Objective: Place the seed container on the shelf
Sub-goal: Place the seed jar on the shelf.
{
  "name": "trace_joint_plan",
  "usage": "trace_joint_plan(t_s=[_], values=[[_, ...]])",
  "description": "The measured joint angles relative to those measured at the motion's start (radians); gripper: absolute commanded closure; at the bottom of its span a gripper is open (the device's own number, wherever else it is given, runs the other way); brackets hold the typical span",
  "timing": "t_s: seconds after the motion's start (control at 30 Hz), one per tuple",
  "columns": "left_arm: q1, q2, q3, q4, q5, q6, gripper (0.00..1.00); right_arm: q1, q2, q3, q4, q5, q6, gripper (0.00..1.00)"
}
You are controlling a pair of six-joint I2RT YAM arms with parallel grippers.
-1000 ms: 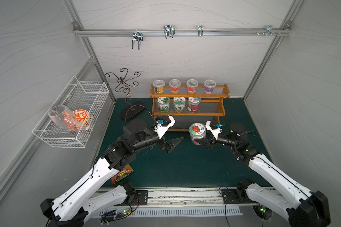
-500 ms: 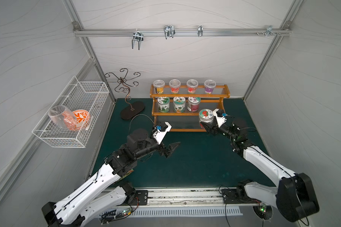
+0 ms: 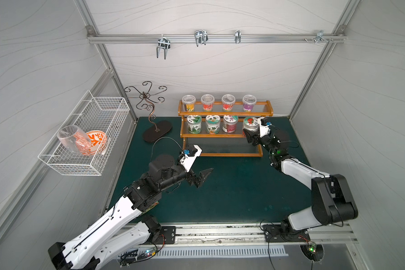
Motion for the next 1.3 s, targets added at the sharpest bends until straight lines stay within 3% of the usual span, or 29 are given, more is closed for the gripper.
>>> trace_joint_plan(t_s=[0.77, 0.9, 1.1, 1.3], values=[[0.0, 0.031, 0.0, 0.001, 0.0, 0.022, 0.0, -0.024, 0.252, 0.153, 0.084, 0.062, 0.005, 0.38], [0.0, 0.037, 0.0, 0.001, 0.0, 0.022, 0.0, -0.026, 0.268, 0.162, 0.101, 0.064, 0.002, 0.29], [0.0, 0.044, 0.0, 0.004, 0.0, 0.022, 0.0, -0.026, 0.268, 0.162, 0.099, 0.06, -0.013, 0.04], [0.0, 0.057, 0.0, 0.019, 0.0, 0.021, 0.01, -0.026, 0.243, 0.154, 0.073, 0.055, -0.027, 0.01]])
